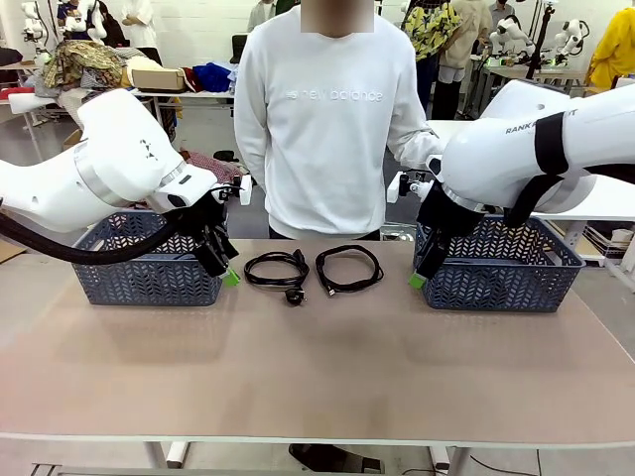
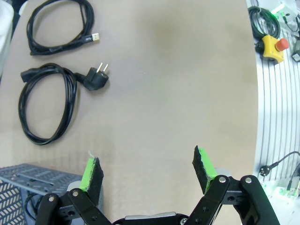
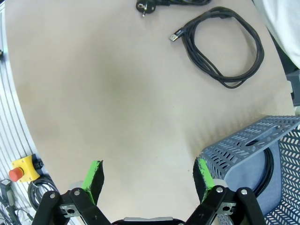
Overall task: Organize the cables according to human instructions.
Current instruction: Pick up a bundle of cables and place it in the basket indicated by the human.
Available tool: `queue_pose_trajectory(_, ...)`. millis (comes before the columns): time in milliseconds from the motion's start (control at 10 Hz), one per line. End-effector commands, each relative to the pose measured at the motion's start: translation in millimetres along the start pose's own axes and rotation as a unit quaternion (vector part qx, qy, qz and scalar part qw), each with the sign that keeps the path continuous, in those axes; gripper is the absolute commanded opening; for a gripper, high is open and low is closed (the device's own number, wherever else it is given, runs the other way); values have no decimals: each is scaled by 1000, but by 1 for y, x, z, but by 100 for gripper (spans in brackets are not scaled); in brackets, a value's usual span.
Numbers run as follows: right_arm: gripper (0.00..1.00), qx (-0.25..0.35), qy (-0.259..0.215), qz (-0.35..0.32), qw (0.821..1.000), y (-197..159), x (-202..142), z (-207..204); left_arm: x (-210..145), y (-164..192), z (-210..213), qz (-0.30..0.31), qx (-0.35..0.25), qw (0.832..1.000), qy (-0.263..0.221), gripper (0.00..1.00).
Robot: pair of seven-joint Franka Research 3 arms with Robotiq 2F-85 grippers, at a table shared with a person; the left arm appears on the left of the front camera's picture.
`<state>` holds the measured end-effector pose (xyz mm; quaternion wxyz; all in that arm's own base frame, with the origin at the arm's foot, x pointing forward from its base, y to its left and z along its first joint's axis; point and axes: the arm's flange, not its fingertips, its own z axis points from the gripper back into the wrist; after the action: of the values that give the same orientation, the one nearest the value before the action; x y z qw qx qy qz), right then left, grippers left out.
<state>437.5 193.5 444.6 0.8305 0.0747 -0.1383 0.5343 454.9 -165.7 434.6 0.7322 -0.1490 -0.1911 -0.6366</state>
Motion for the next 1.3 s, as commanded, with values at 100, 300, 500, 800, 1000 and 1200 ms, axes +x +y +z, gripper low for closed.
queue_pose_trajectory(100,100,12,31,-87,996,-10,33,-2,0,1,1,1,0,1000,0,100)
queue_pose_trajectory(300,100,8,41,-135,990,-20,63,-5,0,1,1,1,0,1000,0,100)
queue_pose_trajectory(500,100,-12,62,-168,984,-33,94,-14,0,1,1,1,0,1000,0,100)
queue_pose_trajectory(800,100,-16,63,-222,973,-60,130,-34,0,1,1,1,0,1000,0,100)
queue_pose_trajectory(1000,100,-12,67,-246,967,-72,148,-49,0,1,1,1,0,1000,0,100)
queue_pose_trajectory(1200,100,-9,68,-263,962,-77,153,-56,0,1,1,1,0,1000,0,100)
